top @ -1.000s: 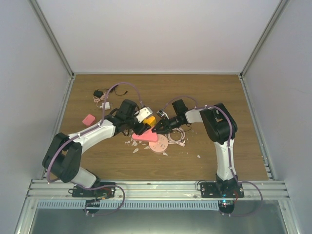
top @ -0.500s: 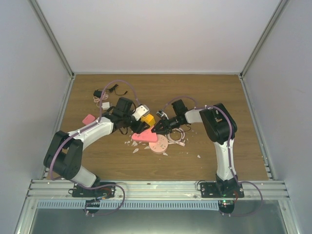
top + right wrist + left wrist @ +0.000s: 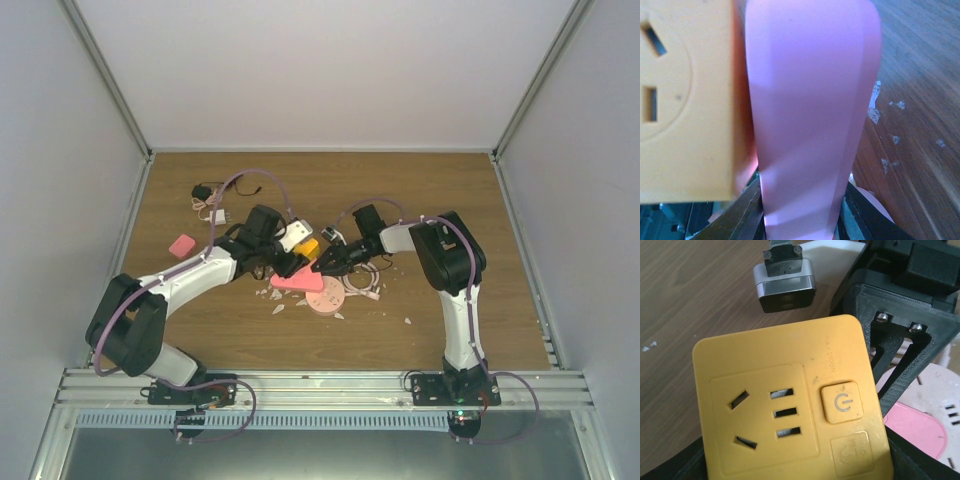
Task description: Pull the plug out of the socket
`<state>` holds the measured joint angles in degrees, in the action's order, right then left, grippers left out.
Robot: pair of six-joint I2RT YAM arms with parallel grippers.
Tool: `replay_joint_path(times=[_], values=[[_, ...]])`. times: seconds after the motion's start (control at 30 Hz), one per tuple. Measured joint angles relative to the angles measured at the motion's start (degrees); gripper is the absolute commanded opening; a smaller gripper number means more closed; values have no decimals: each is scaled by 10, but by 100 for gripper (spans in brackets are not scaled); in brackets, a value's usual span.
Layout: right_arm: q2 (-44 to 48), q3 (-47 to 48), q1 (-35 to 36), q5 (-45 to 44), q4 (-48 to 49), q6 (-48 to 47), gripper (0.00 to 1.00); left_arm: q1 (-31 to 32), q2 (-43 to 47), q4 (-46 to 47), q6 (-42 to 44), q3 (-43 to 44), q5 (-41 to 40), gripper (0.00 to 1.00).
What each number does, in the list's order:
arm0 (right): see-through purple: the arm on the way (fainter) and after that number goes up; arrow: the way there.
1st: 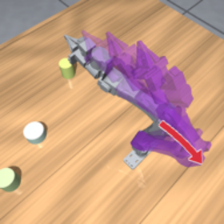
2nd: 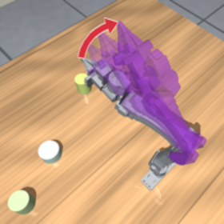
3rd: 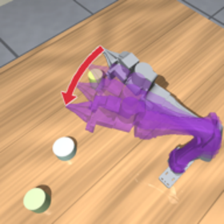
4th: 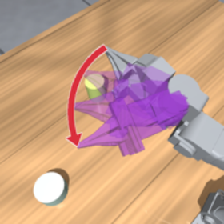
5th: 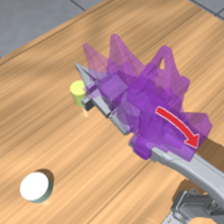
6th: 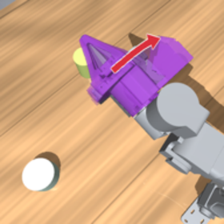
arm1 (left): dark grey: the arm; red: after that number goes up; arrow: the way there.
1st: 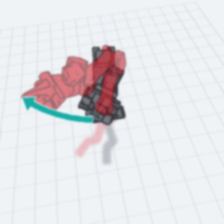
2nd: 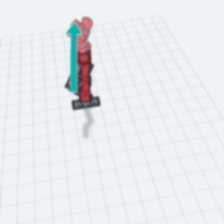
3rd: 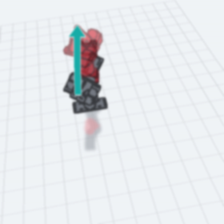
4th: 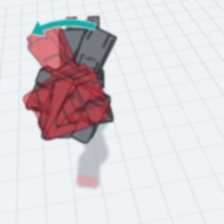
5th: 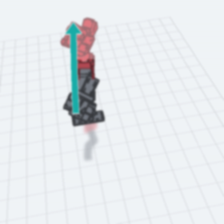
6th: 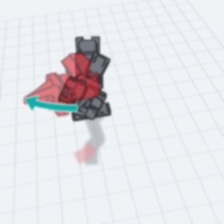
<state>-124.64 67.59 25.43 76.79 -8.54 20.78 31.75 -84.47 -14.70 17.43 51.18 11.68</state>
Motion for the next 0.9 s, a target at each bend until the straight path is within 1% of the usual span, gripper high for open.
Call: replay_joint_path(times=[0.17, 0.23, 0.33, 0.53, 0.63, 0.77, 0.9], values=[[-1, 0, 3, 0, 9, -1, 1, -54, -5, -15, -19, 5, 97, 14], [-2, 0, 3, 0, 9, 2, 1, -59, -7, -15, -23, 5, 113, 13], [-2, 0, 3, 0, 9, 3, 1, -52, -8, -14, -23, 5, 106, 14], [-3, 0, 2, 5, 7, 1, 0, -7, 1, -10, -9, 3, 22, 12], [-3, 0, 2, 6, 7, 0, 0, 5, 6, -9, -4, 0, -6, 12], [-4, 0, 2, 7, 8, -3, 1, -5, 8, -10, -5, 0, 9, 11], [-5, 0, 3, 8, 12, -4, 1, -27, 8, -22, -15, 3, 54, 11]])
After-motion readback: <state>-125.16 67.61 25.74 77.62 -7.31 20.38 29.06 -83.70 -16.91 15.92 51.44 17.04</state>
